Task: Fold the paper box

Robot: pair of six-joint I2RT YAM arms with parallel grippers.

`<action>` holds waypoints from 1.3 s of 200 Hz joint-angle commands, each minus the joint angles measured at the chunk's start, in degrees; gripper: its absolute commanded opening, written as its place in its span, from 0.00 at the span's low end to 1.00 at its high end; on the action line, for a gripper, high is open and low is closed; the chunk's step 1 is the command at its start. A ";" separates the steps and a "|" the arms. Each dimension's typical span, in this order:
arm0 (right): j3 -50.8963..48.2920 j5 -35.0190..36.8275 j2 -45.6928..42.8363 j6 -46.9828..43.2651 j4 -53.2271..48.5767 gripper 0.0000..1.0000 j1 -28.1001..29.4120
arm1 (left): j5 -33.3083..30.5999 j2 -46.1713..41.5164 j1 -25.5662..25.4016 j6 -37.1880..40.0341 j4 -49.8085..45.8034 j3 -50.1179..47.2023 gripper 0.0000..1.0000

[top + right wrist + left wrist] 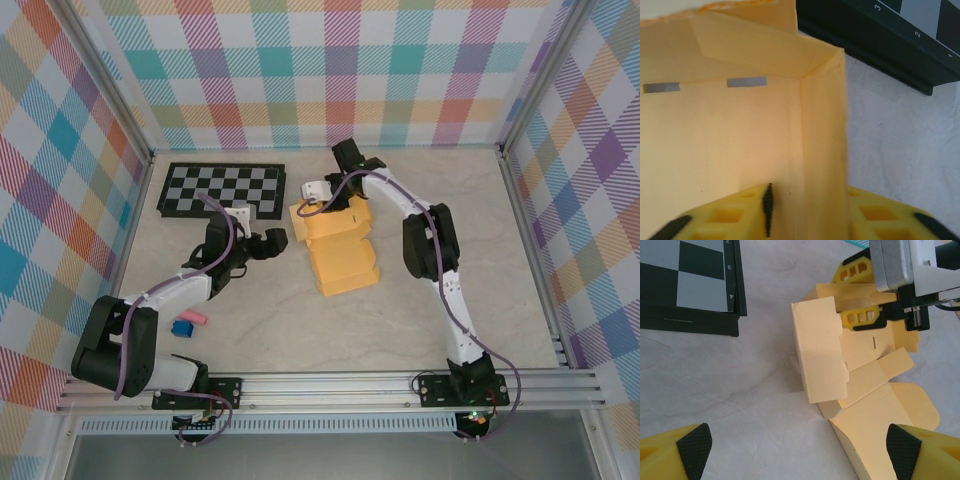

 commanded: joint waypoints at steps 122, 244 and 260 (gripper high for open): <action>-16.81 5.51 -13.75 -3.94 15.61 0.12 0.40 | -0.29 3.25 0.69 -0.77 2.38 -0.26 0.91; -12.89 4.20 -11.06 -0.26 12.90 0.37 -0.28 | 0.41 4.69 0.72 -1.14 3.12 0.08 0.91; -10.53 4.34 -9.59 -0.58 10.19 0.38 -0.37 | 0.39 4.82 0.78 -1.05 3.11 0.18 0.91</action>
